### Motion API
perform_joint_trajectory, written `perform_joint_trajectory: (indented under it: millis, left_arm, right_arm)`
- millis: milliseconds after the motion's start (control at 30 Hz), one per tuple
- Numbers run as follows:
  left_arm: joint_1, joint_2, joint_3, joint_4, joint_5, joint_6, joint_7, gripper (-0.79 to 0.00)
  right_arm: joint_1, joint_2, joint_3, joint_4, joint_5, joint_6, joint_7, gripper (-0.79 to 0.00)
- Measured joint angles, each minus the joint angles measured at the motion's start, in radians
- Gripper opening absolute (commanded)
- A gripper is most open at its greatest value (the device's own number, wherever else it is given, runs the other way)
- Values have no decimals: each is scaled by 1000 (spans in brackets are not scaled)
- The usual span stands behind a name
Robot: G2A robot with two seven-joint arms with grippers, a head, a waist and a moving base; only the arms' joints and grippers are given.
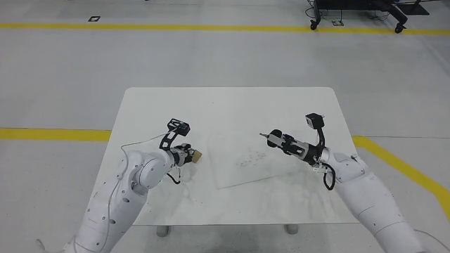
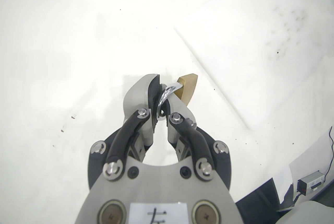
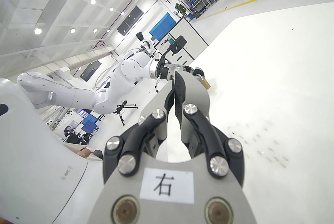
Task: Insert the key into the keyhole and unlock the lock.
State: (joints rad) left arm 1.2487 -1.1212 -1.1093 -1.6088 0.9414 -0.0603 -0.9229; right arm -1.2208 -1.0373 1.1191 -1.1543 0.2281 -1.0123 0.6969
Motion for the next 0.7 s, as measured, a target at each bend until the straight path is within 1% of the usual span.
perform_joint_trajectory:
  millis: [200,333,433,533,700]
  left_arm:
    - [12,4,-20,-9,-2,-15,1,-785]
    - [15,5,-28,1,-8,-34,45,-785]
    - [21,5,-45,8,-43,-70,107,-785]
    - [29,5,-71,22,-108,-136,204,-785]
    - [24,0,-92,99,-249,-304,377,-785]
  right_arm:
    - [0,0,0,0,0,0,0,-785]
    - [0,0,0,0,0,0,0,-785]
    - [0,0,0,0,0,0,0,-785]
    - [0,0,0,0,0,0,0,-785]
    - [0,0,0,0,0,0,0,-785]
